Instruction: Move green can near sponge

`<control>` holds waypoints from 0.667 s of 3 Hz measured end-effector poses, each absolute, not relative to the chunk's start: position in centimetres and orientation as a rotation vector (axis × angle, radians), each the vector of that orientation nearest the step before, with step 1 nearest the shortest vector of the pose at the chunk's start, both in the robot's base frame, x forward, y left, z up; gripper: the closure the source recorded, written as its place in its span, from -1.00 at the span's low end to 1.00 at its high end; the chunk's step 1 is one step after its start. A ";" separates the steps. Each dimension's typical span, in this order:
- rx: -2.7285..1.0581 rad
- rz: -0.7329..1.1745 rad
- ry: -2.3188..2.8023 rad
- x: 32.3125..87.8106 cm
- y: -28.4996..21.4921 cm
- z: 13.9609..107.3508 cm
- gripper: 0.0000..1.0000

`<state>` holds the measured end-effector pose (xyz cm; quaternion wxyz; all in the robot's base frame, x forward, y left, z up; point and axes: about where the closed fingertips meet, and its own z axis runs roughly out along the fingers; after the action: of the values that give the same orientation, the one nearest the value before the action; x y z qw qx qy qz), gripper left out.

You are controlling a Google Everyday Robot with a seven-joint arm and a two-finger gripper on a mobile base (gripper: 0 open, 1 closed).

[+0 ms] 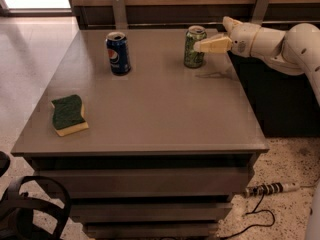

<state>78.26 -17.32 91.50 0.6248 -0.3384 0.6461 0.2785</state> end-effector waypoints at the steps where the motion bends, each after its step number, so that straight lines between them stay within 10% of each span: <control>1: -0.785 0.655 1.476 78.8 -16.3 91.2 -1.00; 2: -0.796 0.682 1.468 79.2 -14.9 90.7 -1.00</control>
Offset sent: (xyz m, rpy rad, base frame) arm 0.0141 0.0324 -0.0132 0.0245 0.0075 0.0602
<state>79.23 -14.93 90.67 0.6199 -0.3463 0.6385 0.2968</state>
